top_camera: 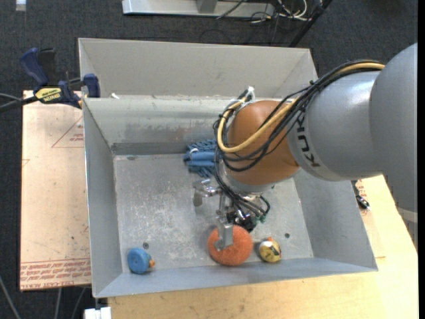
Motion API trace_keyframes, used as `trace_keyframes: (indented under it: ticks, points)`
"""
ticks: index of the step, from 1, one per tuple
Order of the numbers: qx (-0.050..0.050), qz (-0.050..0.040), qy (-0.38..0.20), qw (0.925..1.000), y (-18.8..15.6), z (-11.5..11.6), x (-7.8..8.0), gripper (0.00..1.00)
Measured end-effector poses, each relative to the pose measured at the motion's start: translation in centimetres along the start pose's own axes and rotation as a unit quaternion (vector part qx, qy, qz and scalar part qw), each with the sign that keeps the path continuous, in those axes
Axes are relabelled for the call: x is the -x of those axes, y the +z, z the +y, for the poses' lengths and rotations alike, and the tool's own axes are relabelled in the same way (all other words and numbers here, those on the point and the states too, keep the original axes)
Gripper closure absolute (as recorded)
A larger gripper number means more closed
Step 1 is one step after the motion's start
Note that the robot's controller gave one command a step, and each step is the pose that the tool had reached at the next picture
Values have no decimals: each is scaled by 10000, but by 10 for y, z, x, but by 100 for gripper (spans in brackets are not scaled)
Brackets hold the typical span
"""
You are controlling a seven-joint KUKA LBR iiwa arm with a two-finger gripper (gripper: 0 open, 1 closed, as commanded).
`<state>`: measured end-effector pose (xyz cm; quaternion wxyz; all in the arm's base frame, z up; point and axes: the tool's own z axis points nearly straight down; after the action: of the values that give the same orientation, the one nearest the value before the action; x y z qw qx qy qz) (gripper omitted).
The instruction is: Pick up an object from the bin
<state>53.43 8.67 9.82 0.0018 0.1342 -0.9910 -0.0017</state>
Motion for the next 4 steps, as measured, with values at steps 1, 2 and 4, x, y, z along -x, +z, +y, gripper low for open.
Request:
trace_keyframes:
  ticks: [1, 2, 4]
  points:
    - [6, -26, 920, 9958, -8, -27, -34, 0]
    - [18, 6, -243, 9997, 20, -41, -24, 100]
    - [24, -4, -275, 9996, -70, -43, -35, 100]
